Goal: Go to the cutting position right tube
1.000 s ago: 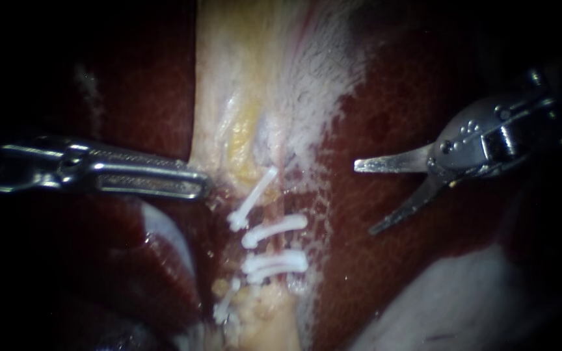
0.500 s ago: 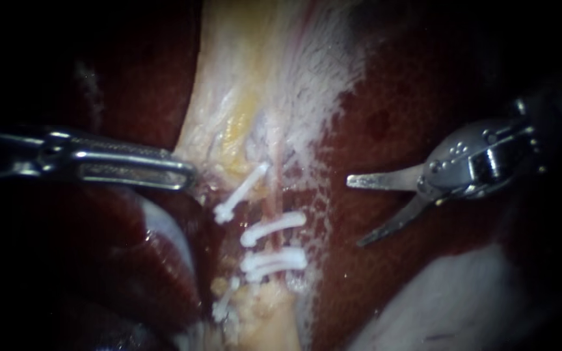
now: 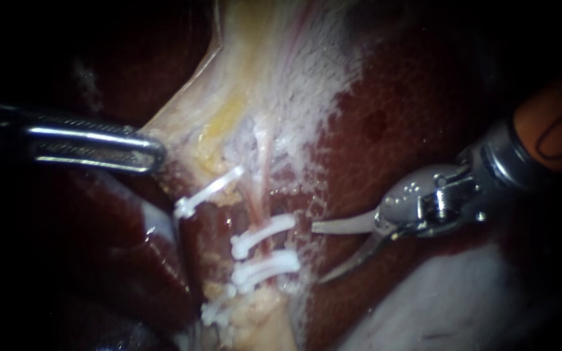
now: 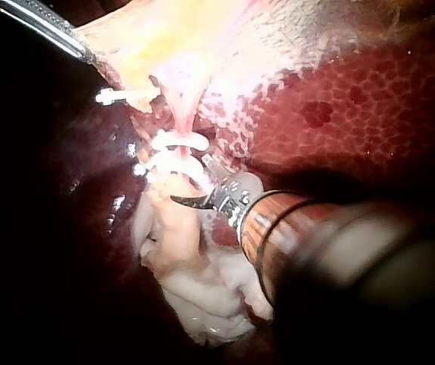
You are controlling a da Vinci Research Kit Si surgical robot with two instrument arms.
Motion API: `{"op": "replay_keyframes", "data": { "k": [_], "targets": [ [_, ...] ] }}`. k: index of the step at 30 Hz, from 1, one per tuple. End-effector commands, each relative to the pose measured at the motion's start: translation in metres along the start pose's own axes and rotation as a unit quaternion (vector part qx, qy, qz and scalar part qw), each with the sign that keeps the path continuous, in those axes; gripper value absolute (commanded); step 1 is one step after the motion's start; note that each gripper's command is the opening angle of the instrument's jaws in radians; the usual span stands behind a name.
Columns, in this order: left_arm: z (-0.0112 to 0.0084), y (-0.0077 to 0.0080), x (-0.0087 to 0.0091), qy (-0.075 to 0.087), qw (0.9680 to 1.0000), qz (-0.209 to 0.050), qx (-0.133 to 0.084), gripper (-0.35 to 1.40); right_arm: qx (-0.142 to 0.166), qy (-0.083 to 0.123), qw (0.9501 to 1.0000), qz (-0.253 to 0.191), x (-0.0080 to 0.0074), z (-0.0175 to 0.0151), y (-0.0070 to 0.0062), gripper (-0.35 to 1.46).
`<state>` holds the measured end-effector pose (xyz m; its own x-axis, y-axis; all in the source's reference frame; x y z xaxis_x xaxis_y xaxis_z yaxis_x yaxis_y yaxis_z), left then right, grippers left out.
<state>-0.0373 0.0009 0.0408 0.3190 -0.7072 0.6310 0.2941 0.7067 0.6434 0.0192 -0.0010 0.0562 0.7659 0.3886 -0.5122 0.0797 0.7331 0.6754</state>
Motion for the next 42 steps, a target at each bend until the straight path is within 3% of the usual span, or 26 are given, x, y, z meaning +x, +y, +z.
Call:
{"op": "replay_keyframes", "data": {
  "k": [1, 11, 20, 31, 42],
  "targets": [
    [0.0, 0.0, 0.0, 0.0, 1.0, 0.0, 0.0, -0.35, 0.0, 0.0, 1.0, 0.002, 0.0, 0.0002, 0.0001, 0.45],
    [0.0, -0.0004, -0.0002, 0.0, 1.0, 0.0, -0.001, -0.35, 0.001, -0.002, 0.9999, 0.011, 0.0001, 0.0022, 0.0013, 0.3],
    [0.0, -0.001, -0.0005, 0.0, 1.0, 0.002, -0.003, -0.35, -0.004, 0.001, 0.9999, 0.011, 0.0006, 0.0041, 0.0024, 0.3],
    [0.0003, -0.0012, -0.0005, -0.001, 1.0, 0.002, -0.005, -0.35, 0.008, 0.019, 0.9996, 0.021, 0.0013, 0.0061, 0.0028, 0.25],
    [0.0004, -0.0013, -0.0006, -0.001, 1.0, 0.002, -0.006, -0.35, 0.031, 0.024, 0.9989, 0.025, 0.0017, 0.0071, 0.0029, 0.2]
  ]
}}
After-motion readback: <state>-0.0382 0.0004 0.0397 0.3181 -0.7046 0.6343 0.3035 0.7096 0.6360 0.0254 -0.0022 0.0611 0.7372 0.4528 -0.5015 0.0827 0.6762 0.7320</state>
